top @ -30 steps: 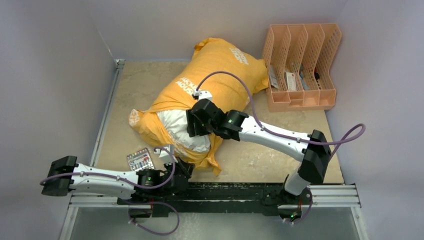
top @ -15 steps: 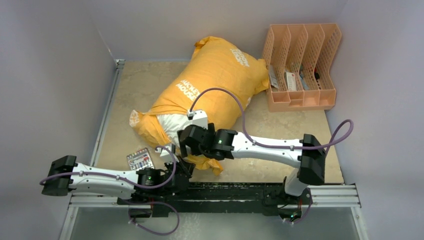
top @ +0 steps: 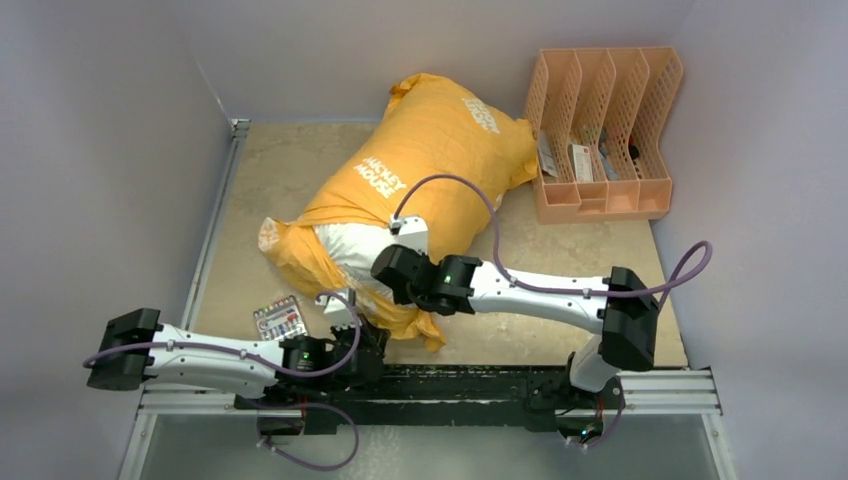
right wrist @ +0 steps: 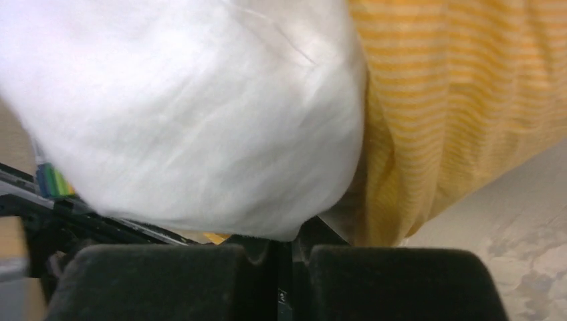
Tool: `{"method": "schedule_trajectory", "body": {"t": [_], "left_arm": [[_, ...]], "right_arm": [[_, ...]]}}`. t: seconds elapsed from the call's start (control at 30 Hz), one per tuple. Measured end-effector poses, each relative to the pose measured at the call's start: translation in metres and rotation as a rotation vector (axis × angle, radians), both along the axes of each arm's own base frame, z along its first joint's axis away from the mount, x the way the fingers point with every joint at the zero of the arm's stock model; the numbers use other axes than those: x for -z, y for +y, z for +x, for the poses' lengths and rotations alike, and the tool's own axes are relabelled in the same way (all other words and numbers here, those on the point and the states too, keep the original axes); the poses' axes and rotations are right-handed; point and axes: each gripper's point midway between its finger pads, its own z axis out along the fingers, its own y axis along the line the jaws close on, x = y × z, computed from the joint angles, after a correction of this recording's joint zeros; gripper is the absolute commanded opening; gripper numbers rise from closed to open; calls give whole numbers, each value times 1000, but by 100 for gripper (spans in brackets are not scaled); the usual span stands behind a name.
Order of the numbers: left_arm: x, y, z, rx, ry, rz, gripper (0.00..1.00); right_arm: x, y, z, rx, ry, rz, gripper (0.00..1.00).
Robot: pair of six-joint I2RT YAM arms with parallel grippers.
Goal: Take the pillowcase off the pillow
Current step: Remove the pillow from the pillowcase.
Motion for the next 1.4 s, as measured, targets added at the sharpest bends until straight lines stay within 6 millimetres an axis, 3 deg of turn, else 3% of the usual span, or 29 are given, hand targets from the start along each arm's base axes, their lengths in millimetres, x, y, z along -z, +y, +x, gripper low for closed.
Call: {"method": "schedule_trajectory", "body": {"t": [0.07, 0.13, 0.23, 0.27, 0.37, 0.43, 0.57, 0.73, 0.93, 1.03, 1.4], "left_arm": [[3, 0, 0, -7, 9, 38, 0], [5, -2, 0, -21, 18, 60, 0], [4, -7, 5, -63, 5, 60, 0], [2, -7, 9, -86, -9, 44, 0], [-1, -12, 12, -116, -16, -11, 0], [-1, -13, 12, -122, -11, -44, 0], [-1, -14, 7, -80, 2, -34, 40], [-14, -15, -2, 22, -9, 12, 65], [-84, -39, -4, 122, -89, -109, 75], [-103, -41, 1, 110, -131, -141, 75], [-92, 6, 35, -151, -210, -53, 84]], "right_arm": [[-17, 4, 11, -20, -22, -3, 0], [-50, 14, 23, -59, -67, 16, 0], [-121, 32, 41, -150, -191, 89, 0], [-135, 33, 43, -170, -219, 101, 0], [-151, 22, 40, -221, -252, 88, 0], [-149, 15, 37, -229, -252, 76, 0], [-123, 5, 35, -202, -211, 89, 0], [-93, -14, 43, -122, -130, 157, 0], [-80, -23, 45, -79, -78, 217, 0], [-78, -22, 42, -79, -67, 231, 0], [-94, -23, 38, -87, -84, 302, 0]]}}
